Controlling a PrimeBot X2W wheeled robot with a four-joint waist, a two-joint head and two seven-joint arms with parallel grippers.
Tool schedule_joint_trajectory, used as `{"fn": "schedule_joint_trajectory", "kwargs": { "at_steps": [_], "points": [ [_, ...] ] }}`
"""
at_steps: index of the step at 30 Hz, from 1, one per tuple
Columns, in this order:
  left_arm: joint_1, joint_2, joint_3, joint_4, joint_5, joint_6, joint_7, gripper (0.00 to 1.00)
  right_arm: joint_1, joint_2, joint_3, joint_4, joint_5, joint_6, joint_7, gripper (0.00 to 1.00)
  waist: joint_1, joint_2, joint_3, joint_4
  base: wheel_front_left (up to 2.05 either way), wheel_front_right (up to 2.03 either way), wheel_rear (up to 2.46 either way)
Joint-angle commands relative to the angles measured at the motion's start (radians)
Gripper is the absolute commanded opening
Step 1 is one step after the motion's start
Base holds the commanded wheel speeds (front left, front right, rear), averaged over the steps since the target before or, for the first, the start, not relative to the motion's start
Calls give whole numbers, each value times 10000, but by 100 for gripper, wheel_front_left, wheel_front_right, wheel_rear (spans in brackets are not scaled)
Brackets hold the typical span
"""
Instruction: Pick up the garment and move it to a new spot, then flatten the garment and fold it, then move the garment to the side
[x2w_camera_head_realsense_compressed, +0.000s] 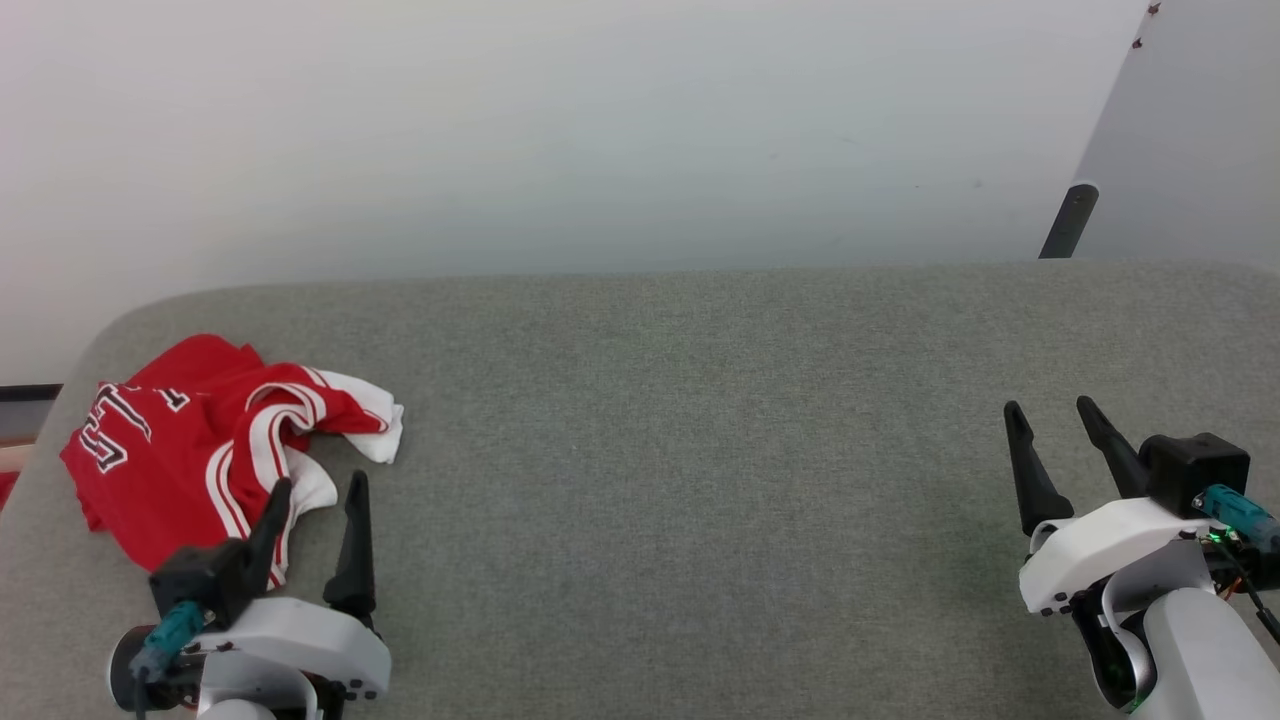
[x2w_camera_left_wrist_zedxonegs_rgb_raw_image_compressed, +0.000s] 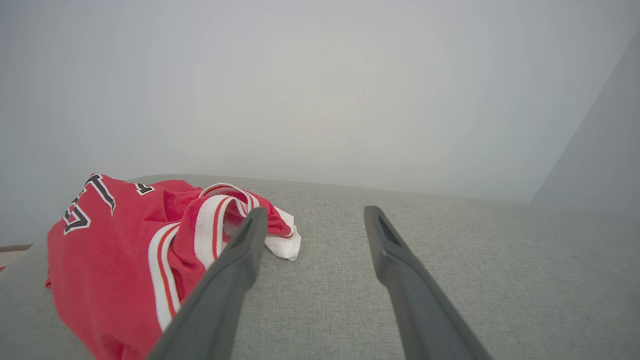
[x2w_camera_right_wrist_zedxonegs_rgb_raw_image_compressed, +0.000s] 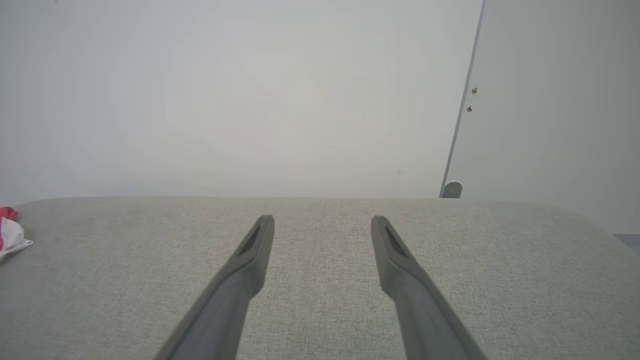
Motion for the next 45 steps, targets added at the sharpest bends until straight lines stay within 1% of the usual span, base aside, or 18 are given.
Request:
{"fn": "schedule_joint_trajectory", "kwargs": {
  "at_steps": [1,14,20,28,33,39,45],
  "points": [
    [-120,67,28,11,257,-65,-105,100,-186,-53,-13,6,-297,6,-109,100,0,-1,-4,-6,0,0,0],
    [-184,74,-90,162,1175,-278,-369,100,199,-26,-403,-237,-976,5,-363,100,0,-1,-24,63,0,0,0],
    [-199,30,46,172,1320,-342,-479,100,374,55,-555,-264,-1252,5,-467,100,0,-1,-23,80,0,0,0],
    [-260,122,24,361,1868,-380,-609,100,375,81,-652,-247,-1681,6,-618,100,0,-1,-33,56,0,0,0],
    [-259,94,6,384,1921,-390,-598,100,298,78,-653,-215,-1647,6,-620,100,0,-1,-38,115,0,0,0],
    [-352,55,-8,484,2044,-402,-598,100,259,48,-660,-246,-1573,6,-620,100,0,-1,-32,408,0,0,0],
    [-384,-38,98,620,2020,-396,-598,100,368,14,-574,-252,-1363,6,-613,100,0,-1,-96,975,0,0,0]
  ]
}}
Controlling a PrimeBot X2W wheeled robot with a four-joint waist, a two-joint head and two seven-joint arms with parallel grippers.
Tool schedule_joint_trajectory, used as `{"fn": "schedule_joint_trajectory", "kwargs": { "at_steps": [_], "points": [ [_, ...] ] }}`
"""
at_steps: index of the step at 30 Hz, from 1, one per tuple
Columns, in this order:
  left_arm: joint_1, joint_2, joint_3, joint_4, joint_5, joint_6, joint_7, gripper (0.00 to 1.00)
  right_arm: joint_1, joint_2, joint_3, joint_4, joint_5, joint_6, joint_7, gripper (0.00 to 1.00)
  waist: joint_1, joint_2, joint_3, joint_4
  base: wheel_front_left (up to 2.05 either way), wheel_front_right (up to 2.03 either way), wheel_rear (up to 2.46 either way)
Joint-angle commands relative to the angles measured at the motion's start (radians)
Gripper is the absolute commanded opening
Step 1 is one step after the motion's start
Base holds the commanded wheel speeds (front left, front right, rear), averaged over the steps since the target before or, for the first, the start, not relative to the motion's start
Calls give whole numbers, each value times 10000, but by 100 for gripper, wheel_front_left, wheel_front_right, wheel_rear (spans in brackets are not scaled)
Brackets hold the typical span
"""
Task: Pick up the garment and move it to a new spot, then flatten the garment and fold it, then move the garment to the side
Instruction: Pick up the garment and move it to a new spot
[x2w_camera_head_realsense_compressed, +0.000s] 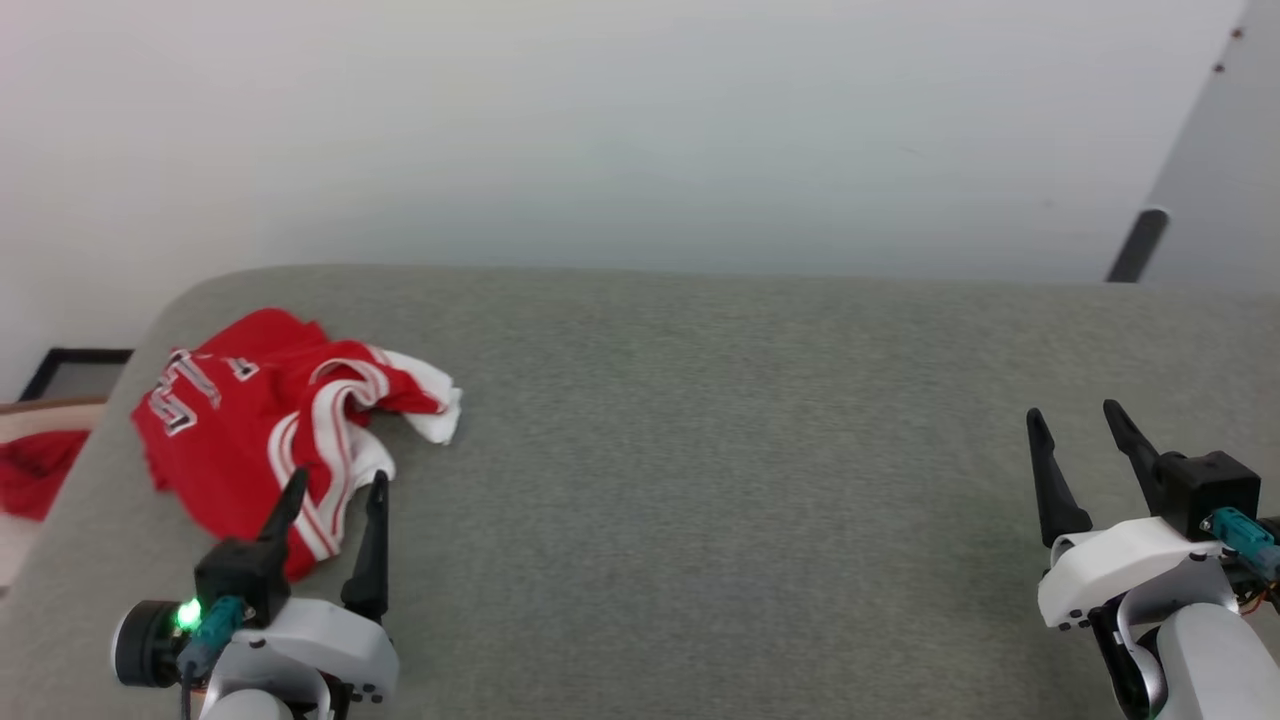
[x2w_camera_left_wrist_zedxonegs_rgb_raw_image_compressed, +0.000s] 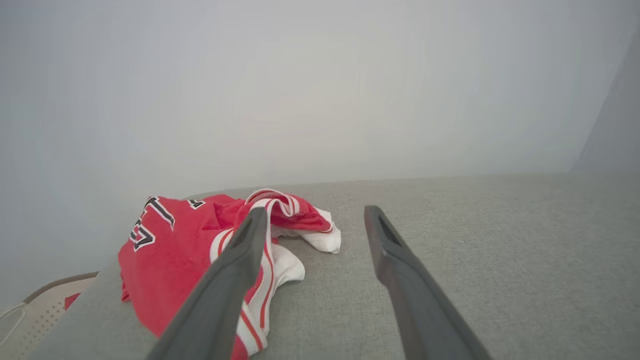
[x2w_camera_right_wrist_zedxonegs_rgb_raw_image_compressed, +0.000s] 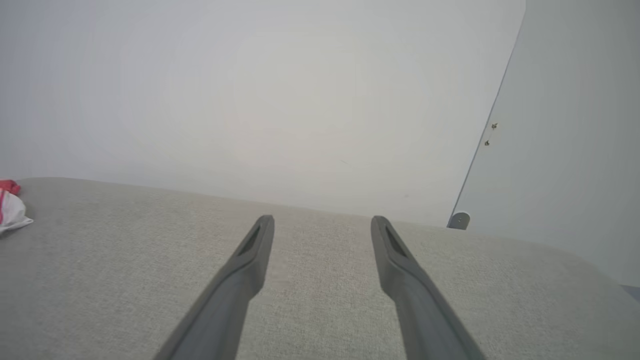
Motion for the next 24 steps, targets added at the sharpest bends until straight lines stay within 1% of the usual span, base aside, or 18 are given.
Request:
{"fn": "schedule_joint_trajectory", "kwargs": {
  "at_steps": [1,6,18,20,24],
  "points": [
    [-66,1,33,47,30,-14,-1,100,68,-6,57,-38,148,4,-20,100,0,0,-50,354,0,0,0],
    [-25,-86,167,57,93,139,-1,100,247,-30,422,19,211,4,-15,100,0,0,-136,1250,0,0,0],
    [356,-128,415,-34,148,325,-1,100,206,86,1121,184,474,1,-17,100,0,0,-391,4043,0,0,0],
    [516,-84,660,-155,20,418,-1,100,-84,185,1481,214,506,2,-17,100,0,0,-247,4215,0,0,0],
    [829,-229,1115,-646,-156,650,-1,100,-688,200,2354,532,615,1,-15,100,0,0,95,4458,0,0,0]
  ]
}}
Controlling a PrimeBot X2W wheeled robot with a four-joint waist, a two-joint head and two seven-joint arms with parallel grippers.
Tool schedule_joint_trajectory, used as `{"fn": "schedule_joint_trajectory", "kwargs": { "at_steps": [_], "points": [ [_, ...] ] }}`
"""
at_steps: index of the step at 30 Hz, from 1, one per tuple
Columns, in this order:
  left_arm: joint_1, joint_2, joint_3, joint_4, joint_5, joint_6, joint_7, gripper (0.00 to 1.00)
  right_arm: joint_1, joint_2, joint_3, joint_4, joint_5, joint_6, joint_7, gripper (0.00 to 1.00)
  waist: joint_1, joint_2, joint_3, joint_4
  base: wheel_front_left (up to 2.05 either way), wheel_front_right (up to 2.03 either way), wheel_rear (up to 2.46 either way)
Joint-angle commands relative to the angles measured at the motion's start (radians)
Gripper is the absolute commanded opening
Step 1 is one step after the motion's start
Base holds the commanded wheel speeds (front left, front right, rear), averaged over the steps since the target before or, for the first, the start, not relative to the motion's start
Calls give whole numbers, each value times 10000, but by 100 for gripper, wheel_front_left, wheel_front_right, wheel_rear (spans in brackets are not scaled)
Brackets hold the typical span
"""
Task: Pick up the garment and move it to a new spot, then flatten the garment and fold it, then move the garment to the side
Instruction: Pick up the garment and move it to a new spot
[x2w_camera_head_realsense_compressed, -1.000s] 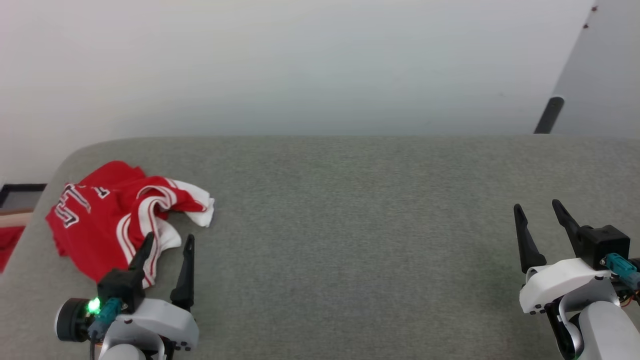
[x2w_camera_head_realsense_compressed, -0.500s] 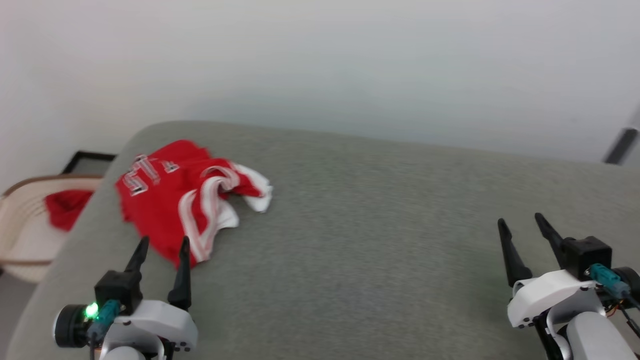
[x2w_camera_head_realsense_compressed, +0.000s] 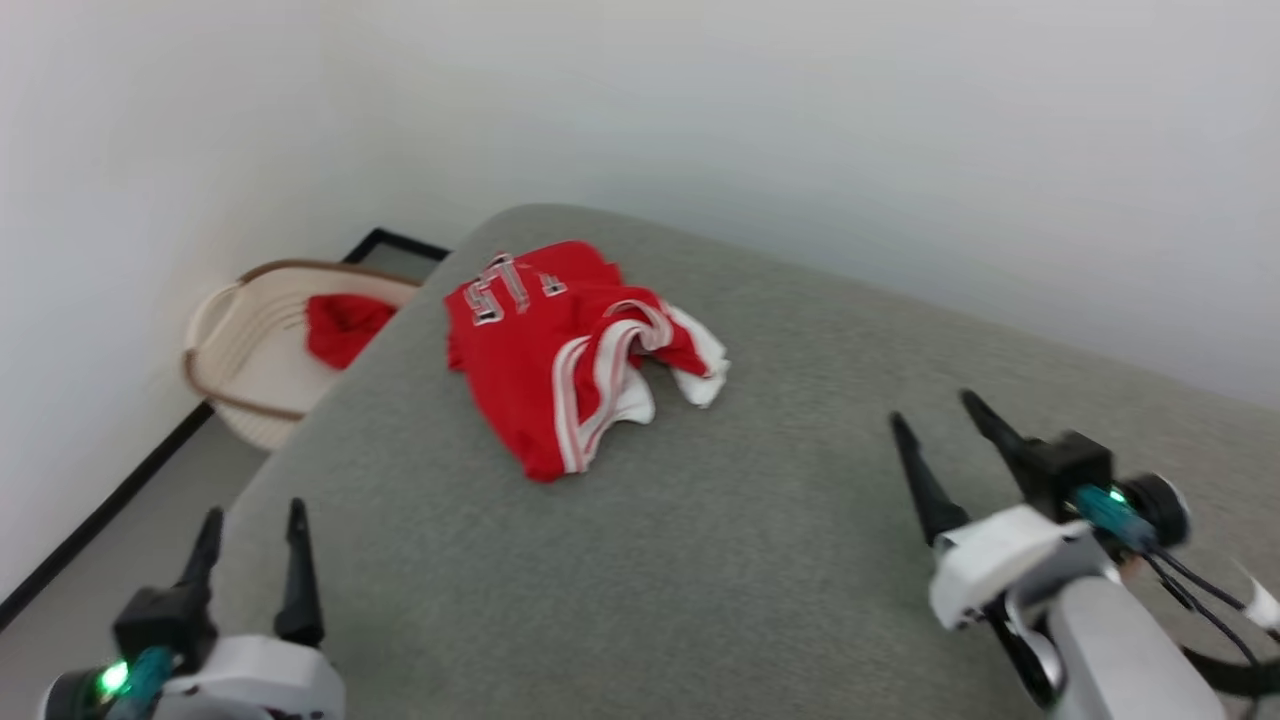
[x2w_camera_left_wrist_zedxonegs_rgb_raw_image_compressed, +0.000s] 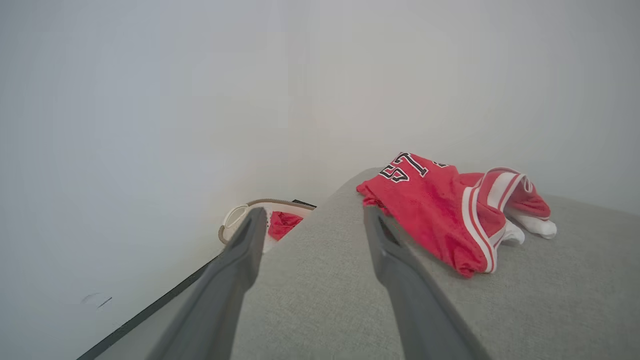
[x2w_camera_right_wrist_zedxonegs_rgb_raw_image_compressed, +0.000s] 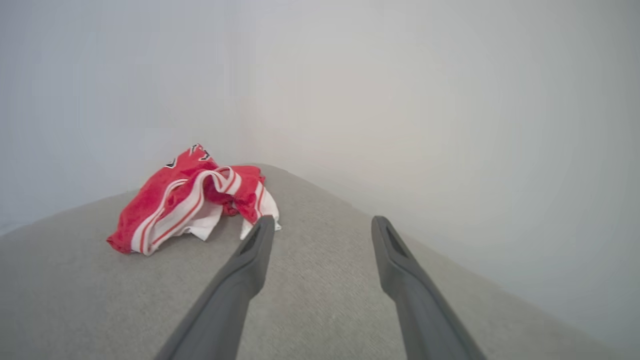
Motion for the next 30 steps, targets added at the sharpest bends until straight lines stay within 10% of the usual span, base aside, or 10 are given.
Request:
{"fn": "schedule_joint_trajectory", "kwargs": {
  "at_steps": [1,19,30],
  "points": [
    [183,-87,169,-208,-79,138,-1,100,-242,27,338,169,142,-3,-8,100,0,-1,347,652,0,0,0],
    [1277,-765,1036,-1469,-190,124,-1,100,-1444,-221,2060,845,1364,-3,-8,100,0,-1,658,760,-5,-5,-5],
    [-1243,148,-871,432,445,-555,171,100,-104,-371,988,224,1090,-3,-8,100,0,-1,707,357,0,0,0]
  ]
}}
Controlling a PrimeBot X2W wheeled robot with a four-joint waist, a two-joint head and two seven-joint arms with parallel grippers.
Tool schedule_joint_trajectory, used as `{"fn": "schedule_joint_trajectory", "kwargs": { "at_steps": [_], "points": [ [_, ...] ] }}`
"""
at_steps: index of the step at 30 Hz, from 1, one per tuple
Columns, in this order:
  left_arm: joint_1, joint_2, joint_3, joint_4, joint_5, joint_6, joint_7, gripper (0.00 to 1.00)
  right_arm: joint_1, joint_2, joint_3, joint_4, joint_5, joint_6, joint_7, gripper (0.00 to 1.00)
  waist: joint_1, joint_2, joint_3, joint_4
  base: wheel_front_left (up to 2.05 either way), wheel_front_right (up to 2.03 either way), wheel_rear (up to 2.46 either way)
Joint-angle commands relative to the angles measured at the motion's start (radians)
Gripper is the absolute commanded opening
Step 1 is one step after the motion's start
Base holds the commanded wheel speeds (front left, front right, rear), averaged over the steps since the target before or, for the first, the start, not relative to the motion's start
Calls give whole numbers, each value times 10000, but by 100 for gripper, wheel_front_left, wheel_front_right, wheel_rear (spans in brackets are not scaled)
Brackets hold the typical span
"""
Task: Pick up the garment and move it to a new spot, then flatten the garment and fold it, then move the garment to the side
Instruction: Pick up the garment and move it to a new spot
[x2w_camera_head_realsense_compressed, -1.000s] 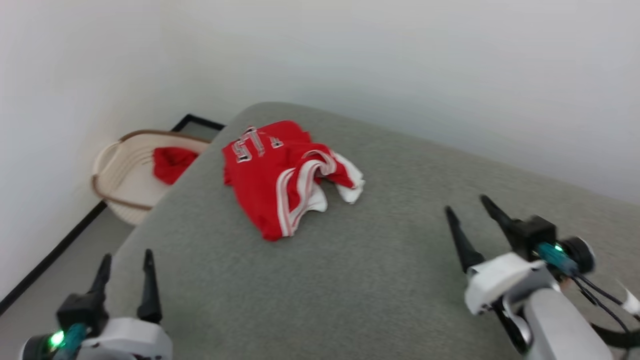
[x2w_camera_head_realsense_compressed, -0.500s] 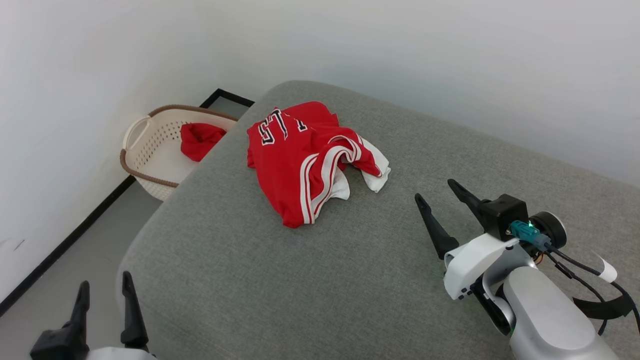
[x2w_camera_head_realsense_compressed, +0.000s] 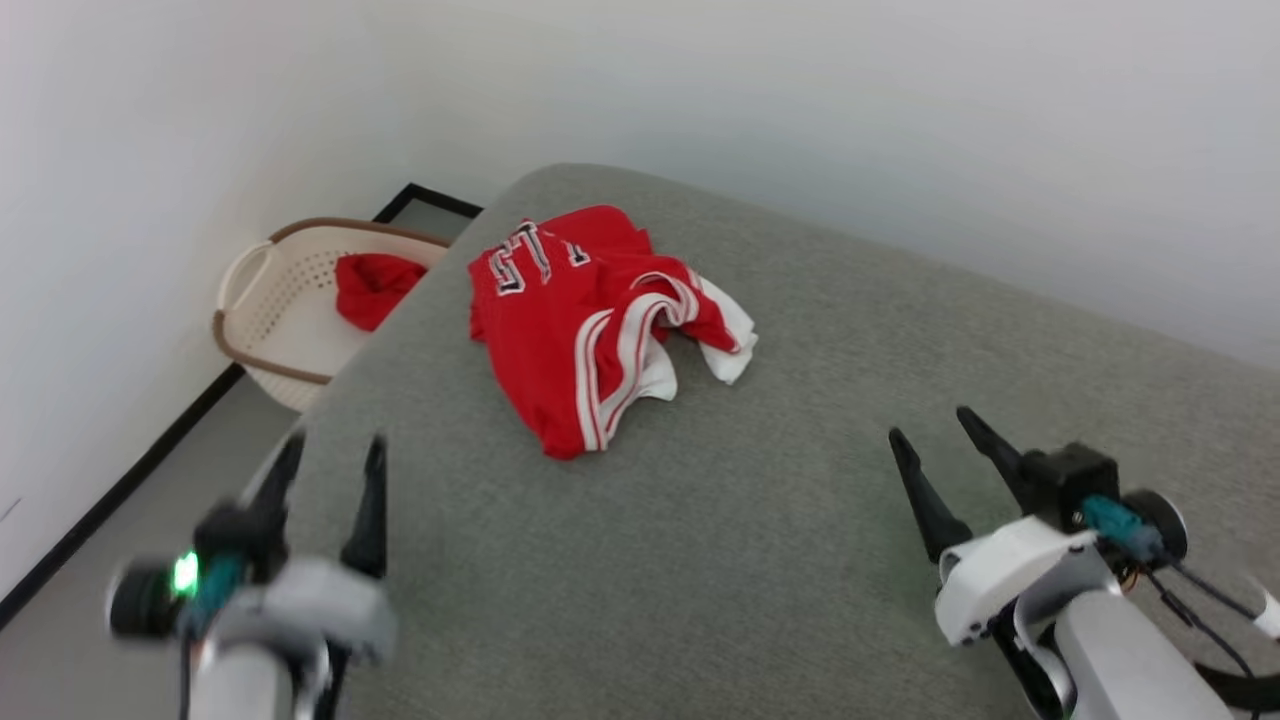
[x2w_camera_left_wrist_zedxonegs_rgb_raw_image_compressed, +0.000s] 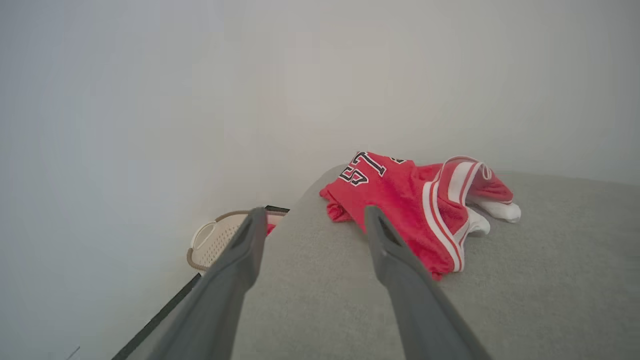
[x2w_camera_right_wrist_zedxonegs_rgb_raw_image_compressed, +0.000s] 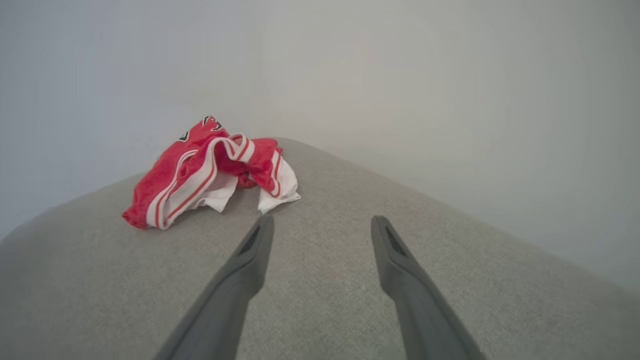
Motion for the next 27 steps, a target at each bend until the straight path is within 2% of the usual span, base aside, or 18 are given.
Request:
{"fn": "schedule_joint_trajectory", "kwargs": {
  "at_steps": [1,7,10,14,17,20,24,26,27],
  "points": [
    [-745,336,-249,360,84,-65,51,100,194,67,-22,-187,-174,-3,-9,100,0,0,132,-391,0,0,0],
    [-3411,1112,-1003,1767,-636,-136,27,100,-122,-53,-39,-616,-482,-6,-9,100,0,0,1048,-1788,0,0,0],
    [-4616,1676,-1428,2638,-1187,-140,8,100,-384,-34,-3,-808,-574,-6,-9,100,0,0,1556,-2473,0,0,0],
    [-5960,2348,-2116,3934,-2014,-143,462,100,-754,36,11,-1042,-625,-6,-8,100,0,0,2193,-3303,0,0,0],
    [-6687,2690,-2776,4951,-2970,-144,1568,100,-923,80,47,-1182,-666,-6,-8,100,0,0,2549,-3811,0,0,0],
    [-7172,3021,-3519,5640,-4308,-129,3367,100,-1034,107,58,-1303,-666,-6,-9,100,0,0,2790,-4192,0,0,0],
    [-7351,3600,-4852,5608,-5597,-131,5464,100,-1152,101,63,-1493,-672,-6,-9,100,0,0,3061,-4514,0,0,0],
    [-7361,3818,-5279,5672,-6147,-132,6247,100,-1213,78,92,-1580,-683,-4,-9,100,0,0,3209,-4643,0,0,0],
    [-7361,3818,-5279,5672,-6147,-132,6247,100,-1213,78,92,-1580,-683,-4,-9,100,0,0,3209,-4643,0,0,0]
  ]
}}
